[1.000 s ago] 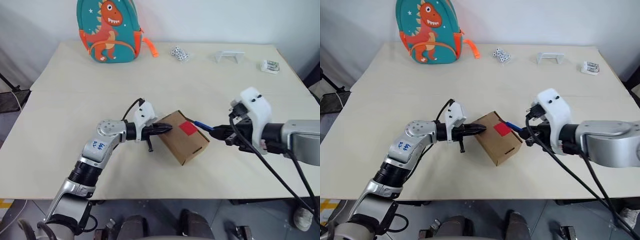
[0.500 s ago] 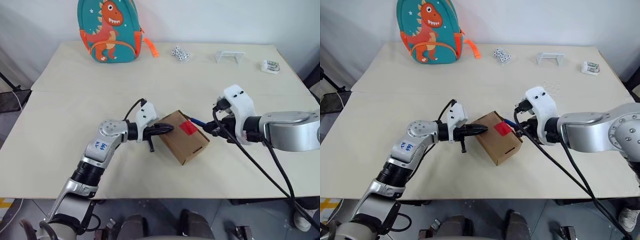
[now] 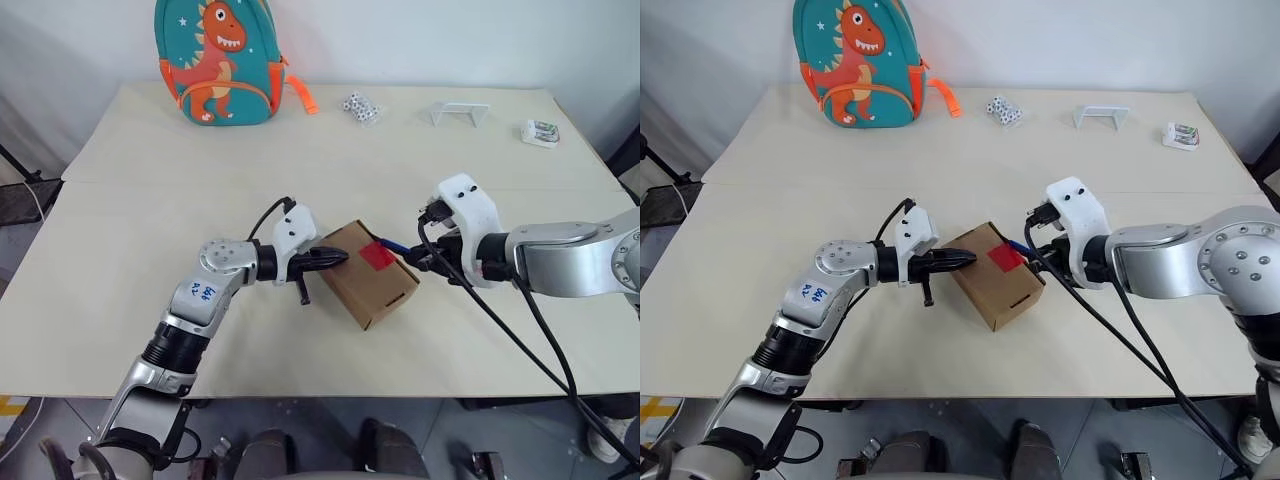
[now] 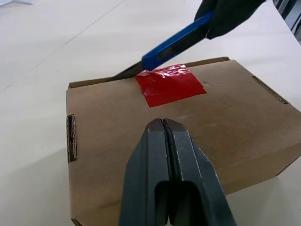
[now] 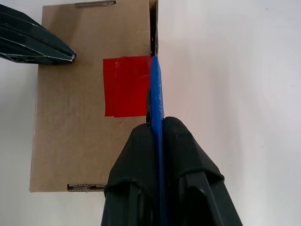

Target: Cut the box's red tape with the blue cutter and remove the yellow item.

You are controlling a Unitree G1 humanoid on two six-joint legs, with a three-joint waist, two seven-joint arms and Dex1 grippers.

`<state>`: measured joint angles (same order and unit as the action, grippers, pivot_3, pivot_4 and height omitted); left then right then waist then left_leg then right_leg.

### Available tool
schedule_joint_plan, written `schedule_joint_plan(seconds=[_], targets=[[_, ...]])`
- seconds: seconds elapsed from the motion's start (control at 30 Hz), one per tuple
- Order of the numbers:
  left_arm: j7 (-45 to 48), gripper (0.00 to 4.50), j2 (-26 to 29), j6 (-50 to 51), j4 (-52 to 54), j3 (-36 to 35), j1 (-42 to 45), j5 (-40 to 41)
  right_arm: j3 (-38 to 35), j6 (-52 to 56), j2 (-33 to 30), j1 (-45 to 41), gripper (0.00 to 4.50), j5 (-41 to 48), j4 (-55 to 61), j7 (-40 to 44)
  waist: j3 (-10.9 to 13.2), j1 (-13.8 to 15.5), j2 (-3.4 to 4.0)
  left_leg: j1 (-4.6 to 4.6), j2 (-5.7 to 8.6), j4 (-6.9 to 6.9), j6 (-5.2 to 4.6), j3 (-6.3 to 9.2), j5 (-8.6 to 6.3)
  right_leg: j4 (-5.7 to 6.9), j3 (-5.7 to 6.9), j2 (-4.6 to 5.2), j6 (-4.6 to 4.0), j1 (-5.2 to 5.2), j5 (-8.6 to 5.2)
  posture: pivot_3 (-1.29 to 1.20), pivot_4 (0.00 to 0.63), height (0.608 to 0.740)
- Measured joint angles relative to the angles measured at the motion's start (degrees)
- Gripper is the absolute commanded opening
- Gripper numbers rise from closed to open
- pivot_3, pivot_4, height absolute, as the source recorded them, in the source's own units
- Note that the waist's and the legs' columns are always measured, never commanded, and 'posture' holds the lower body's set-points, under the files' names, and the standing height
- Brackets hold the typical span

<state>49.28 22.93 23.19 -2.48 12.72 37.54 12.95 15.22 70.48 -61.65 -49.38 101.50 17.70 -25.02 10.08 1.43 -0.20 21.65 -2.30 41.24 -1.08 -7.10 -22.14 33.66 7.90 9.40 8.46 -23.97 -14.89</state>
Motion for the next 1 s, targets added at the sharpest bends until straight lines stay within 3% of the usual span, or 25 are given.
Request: schedule_joint_plan(seconds=[0.4, 1.0], targets=[[-1.1, 0.00, -0.1, 1.7, 0.9, 0.7, 0.0, -0.2, 1.8, 2.1, -5.6, -2.1, 0.03, 9.9, -1.1, -2.4, 0.0, 0.1, 0.01, -0.01, 0.00, 0.01, 0.00, 0.02, 0.00, 0.00, -0.01, 0.00, 0.00, 0.01, 0.00, 0.00, 0.150, 0.740], [-3.5, 0.00, -2.3, 4.4, 4.1, 1.9, -1.9, -0.7, 1.3, -4.1, -13.1, 5.7, 0.03, 10.5, 3.8, 2.6, -0.1, 0.2, 0.00, -0.28, -0.03, -0.02, -0.03, 0.13, -0.02, -0.09, 0.03, 0.02, 0.00, 0.31, 0.00, 0.00, 0.150, 0.740]])
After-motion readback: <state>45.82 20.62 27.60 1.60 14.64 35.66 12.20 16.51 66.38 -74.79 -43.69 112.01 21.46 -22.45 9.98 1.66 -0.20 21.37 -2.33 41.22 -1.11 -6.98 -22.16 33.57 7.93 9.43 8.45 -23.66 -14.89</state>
